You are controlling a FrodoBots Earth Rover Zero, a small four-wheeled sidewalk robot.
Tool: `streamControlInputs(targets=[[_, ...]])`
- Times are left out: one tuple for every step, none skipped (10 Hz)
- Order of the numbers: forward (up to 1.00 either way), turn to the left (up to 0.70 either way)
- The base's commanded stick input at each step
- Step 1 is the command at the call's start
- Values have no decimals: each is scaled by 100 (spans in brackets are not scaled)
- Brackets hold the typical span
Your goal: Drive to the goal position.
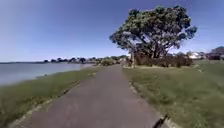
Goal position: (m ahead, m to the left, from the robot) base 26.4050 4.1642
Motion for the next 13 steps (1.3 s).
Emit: streamControlInputs(targets=[[70,0],[70,0],[70,0],[70,0],[70,0],[70,0],[70,0],[70,0],[70,0],[70,0],[70,0],[70,0],[70,0]])
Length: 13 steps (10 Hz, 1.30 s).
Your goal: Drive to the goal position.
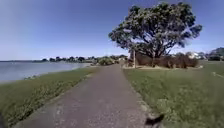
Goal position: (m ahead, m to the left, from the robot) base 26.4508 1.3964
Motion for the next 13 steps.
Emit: streamControlInputs(targets=[[70,0],[70,0],[70,0],[70,0],[70,0],[70,0],[70,0],[70,0],[70,0],[70,0],[70,0],[70,0],[70,0]])
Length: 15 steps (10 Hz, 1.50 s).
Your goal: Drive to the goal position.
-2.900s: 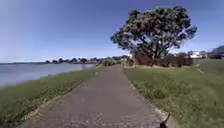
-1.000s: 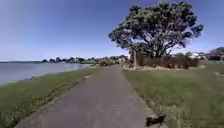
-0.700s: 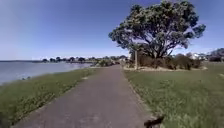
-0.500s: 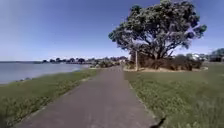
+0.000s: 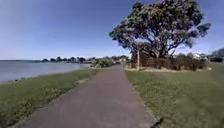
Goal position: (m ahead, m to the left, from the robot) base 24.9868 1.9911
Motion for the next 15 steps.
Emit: streamControlInputs(targets=[[70,0],[70,0],[70,0],[70,0],[70,0],[70,0],[70,0],[70,0],[70,0],[70,0],[70,0],[70,0],[70,0],[70,0],[70,0]])
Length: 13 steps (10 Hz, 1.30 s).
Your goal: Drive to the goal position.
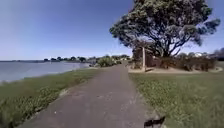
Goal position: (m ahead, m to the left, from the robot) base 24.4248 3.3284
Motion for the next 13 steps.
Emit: streamControlInputs(targets=[[70,0],[70,0],[70,0],[70,0],[70,0],[70,0],[70,0],[70,0],[70,0],[70,0],[70,0],[70,0],[70,0]])
